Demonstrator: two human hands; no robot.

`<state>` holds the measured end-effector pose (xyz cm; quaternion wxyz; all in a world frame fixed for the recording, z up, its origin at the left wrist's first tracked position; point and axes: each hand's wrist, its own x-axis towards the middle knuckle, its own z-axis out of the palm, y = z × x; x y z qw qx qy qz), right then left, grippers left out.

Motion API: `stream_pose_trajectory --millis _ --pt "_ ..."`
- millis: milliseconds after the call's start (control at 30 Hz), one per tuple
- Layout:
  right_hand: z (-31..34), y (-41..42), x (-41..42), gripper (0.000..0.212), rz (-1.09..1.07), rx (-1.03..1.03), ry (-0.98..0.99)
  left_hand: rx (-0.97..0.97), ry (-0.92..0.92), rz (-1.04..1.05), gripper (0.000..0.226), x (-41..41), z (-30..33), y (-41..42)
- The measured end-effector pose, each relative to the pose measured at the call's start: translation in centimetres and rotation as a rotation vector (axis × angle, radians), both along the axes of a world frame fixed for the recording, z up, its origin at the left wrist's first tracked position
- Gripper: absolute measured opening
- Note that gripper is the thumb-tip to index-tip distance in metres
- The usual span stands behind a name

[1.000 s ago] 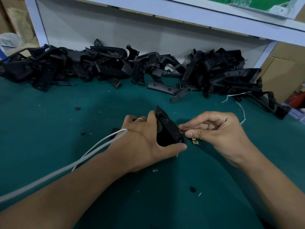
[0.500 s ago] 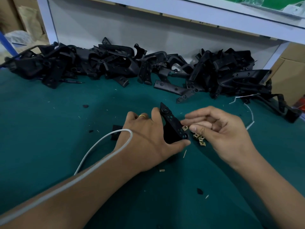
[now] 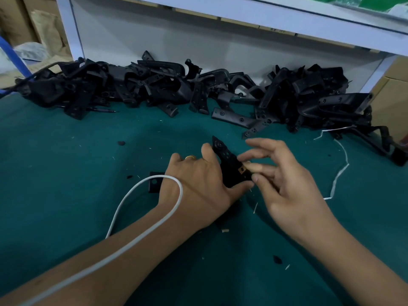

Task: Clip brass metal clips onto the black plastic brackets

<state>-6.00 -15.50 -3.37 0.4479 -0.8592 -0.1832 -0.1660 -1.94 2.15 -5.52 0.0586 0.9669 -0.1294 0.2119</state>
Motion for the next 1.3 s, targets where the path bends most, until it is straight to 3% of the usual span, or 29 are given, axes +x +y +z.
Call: stream_pose_trajectory --millis 133,200,267,367,467,633,800,867,1033,1133,1300 --pt "0.1 0.1 0.0 0.072 0.034 -0.026 -0.003 0.02 0.024 -0.006 0.092 0.2 -0.1 0.1" --pt "0.4 -1.0 0.3 0.063 0.035 0.006 0.004 0.014 0.023 -0.04 0.091 0.3 -0.1 -0.1" --pt "0.8 -2.8 0.8 0.047 -0.115 0.008 -0.027 -0.008 0.076 -0.067 0.103 0.6 -0.1 -0.1" --pt "0.8 -5.4 1.5 0.023 -0.355 -0.18 -0.107 -0.035 0.09 -0.099 0.118 0.9 -0.1 0.0" --pt "0.1 -5.7 1.8 0.008 -0.356 -0.416 -0.09 -0.028 0.09 -0.1 0.12 0.7 0.1 -0.1" --pt "-0.3 -5.2 2.2 0.012 -0.428 -0.56 0.008 -0.026 0.064 -0.094 0.095 0.7 0.0 -0.2" --pt "0.0 -4.7 2.1 0.013 -0.365 -0.537 0.032 -0.009 0.056 -0.126 0.099 0.5 -0.2 -0.2" --pt "-0.1 -4.5 1.9 0.015 -0.304 -0.459 0.028 -0.047 0.06 -0.151 0.099 0.4 0.0 -0.1" --pt "0.0 -3.8 1.5 0.011 -0.099 0.119 0.091 -0.041 0.049 -0.178 0.084 0.1 0.1 -0.1" --pt "0.2 -3.1 1.3 0.012 -0.007 0.355 0.068 -0.012 0.05 -0.183 0.081 0.1 0.1 -0.2" --pt "0.4 -2.0 1.1 0.024 0.003 0.405 0.062 -0.021 0.037 -0.206 0.08 -0.1 0.0 -0.2"
